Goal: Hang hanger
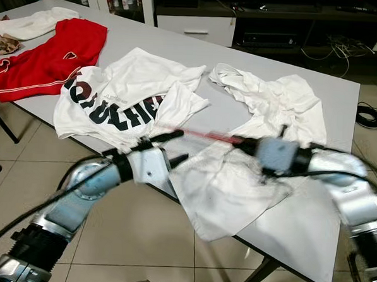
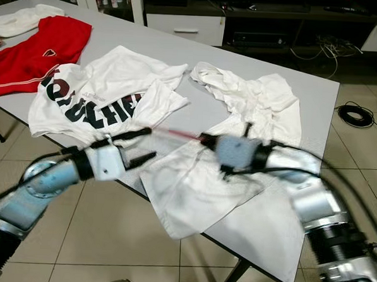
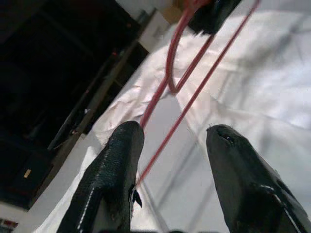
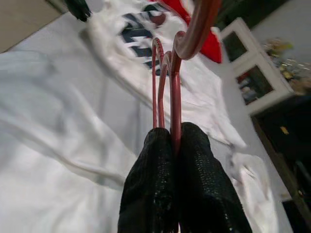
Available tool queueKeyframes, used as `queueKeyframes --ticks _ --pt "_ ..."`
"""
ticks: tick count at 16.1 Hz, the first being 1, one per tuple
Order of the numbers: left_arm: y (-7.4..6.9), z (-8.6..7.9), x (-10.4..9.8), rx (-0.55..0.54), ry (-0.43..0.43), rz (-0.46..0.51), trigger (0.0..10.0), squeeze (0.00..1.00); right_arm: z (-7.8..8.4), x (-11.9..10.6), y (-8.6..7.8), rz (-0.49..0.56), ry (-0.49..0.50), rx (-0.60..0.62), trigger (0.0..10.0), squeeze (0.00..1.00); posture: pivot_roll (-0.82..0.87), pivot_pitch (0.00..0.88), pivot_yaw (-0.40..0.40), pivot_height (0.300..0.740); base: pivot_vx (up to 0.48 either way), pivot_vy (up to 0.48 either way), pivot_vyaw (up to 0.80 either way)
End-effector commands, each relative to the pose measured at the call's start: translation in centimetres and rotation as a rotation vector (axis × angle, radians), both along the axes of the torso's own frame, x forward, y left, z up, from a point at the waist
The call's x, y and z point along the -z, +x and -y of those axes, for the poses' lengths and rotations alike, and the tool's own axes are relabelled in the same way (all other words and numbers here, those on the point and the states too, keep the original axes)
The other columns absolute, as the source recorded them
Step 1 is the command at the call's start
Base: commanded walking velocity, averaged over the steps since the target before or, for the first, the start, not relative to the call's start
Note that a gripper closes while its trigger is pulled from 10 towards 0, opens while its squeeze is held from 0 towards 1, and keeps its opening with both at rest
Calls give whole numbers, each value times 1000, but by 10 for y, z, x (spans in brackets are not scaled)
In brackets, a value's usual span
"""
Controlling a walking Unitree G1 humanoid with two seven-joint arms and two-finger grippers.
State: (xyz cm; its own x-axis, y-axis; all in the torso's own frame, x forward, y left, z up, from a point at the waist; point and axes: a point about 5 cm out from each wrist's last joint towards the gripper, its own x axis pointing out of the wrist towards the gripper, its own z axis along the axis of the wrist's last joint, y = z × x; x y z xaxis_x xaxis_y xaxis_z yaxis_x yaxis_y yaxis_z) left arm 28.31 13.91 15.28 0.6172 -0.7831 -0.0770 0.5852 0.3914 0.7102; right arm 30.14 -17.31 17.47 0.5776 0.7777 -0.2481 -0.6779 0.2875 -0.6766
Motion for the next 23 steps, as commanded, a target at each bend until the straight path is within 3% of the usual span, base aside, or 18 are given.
queueKeyframes --ticks 1,2,5,6,8,9,10,14,17,19,20,21,23 --pt "1 -4 -9 -11 -44 2 10000 208 -1 -12 2 35 14 -13 0 0 -68 0 60 736 0 0 0" --pt "3 -6 -17 -21 -110 -1 10000 1000 -2 -12 4 37 19 -6 0 0 -73 0 59 736 0 0 0" --pt "4 -9 -25 -45 -202 -18 10000 1000 -5 -10 8 39 45 23 0 0 -67 0 55 736 0 0 0" --pt "5 -15 -25 -84 -269 -48 10000 0 -4 -10 15 72 62 94 0 0 -65 0 54 736 0 0 0" --pt "6 -25 -25 -139 -340 -75 10000 0 -3 -12 24 110 89 179 0 0 -59 0 52 736 0 0 0" --pt "7 -34 -27 -183 -400 -75 10000 0 -3 -12 30 137 99 231 7490 0 -59 0 52 736 0 0 0" --pt "7 -38 -27 -206 -431 -74 10000 0 -4 -11 33 153 96 256 10000 0 -59 0 52 736 0 0 0" --pt "9 -49 -23 -296 -550 -95 10000 0 -5 -10 42 201 122 349 10000 0 -43 0 51 736 0 0 0" --pt "13 -51 -19 -400 -719 -120 10000 0 -12 -8 44 174 374 467 10000 0 -44 0 52 736 0 0 0" --pt "13 -44 -12 -423 -740 -152 10000 0 -17 -3 39 120 581 522 10000 0 -44 0 52 736 0 0 0" --pt "14 -44 -11 -431 -743 -159 10000 0 -17 -3 38 113 618 528 10000 0 -49 0 55 736 0 0 0" --pt "15 -41 -6 -462 -770 -187 10000 0 -20 -1 31 96 751 543 10000 0 -49 0 55 736 0 0 0" --pt "15 -39 -2 -479 -764 -201 10000 0 -25 0 23 97 800 521 10000 0 -52 0 58 736 0 0 0"
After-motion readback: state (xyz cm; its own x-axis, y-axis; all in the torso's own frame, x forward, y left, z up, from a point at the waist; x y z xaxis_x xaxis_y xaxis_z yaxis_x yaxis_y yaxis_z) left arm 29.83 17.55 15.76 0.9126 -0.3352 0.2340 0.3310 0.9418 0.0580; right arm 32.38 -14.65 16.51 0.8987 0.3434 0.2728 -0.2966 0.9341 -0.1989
